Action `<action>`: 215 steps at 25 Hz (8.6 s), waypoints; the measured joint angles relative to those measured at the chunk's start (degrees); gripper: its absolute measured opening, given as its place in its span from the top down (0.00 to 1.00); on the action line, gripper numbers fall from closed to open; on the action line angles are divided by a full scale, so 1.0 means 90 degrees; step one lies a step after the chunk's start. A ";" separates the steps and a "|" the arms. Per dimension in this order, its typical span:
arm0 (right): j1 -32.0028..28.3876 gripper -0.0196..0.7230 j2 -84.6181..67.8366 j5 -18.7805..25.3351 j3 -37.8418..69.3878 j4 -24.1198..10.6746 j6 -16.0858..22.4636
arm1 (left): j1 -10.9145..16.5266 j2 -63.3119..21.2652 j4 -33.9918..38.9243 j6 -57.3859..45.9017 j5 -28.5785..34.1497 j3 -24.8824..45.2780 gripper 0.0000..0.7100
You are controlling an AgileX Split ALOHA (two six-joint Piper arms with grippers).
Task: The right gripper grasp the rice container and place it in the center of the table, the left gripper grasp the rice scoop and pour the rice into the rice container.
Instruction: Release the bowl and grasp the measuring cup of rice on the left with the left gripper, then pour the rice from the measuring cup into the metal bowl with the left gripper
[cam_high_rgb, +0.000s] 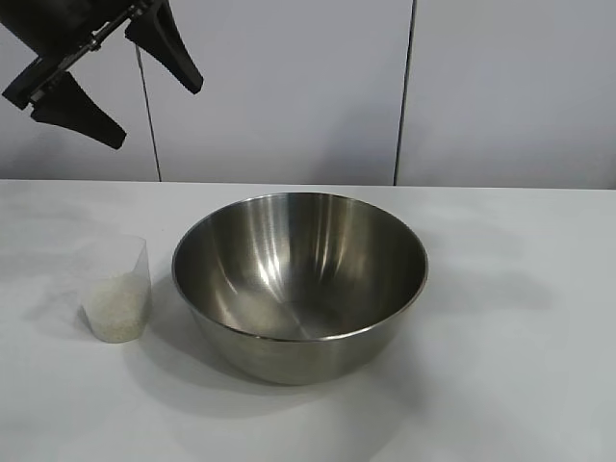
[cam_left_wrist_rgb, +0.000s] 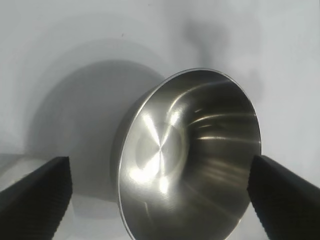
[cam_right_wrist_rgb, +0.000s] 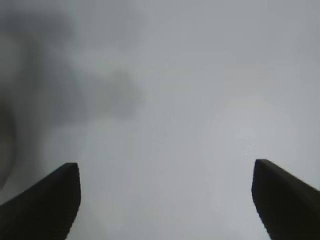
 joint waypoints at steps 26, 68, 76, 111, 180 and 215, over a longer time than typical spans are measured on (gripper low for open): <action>0.0006 0.15 -0.9357 0.0107 0.5615 -0.0497 0.0848 | 0.0000 0.0000 0.0000 0.0000 -0.0025 0.0000 0.03; 0.0006 0.15 -0.9357 -0.0936 0.6316 -0.0480 0.0831 | -0.0509 -0.2357 0.1272 0.0705 -0.2849 0.0995 0.07; 0.0006 0.15 -0.9357 -0.0936 0.6316 -0.0480 0.0831 | -0.1311 -0.3596 0.1992 0.0815 -0.7752 0.5149 0.07; 0.0006 0.15 -0.9357 -0.0948 0.6316 -0.0480 0.0831 | -0.1280 0.0989 0.2226 -0.0147 -1.3730 0.7953 0.07; 0.0006 0.15 -0.9357 -0.0954 0.6316 -0.0480 0.0831 | -0.0268 0.1341 0.5003 -0.1004 -1.3736 0.6884 0.91; 0.0006 0.15 -0.9357 -0.0959 0.6316 -0.0480 0.0831 | -0.1044 -0.1585 0.6396 0.0347 -0.9297 0.4425 0.99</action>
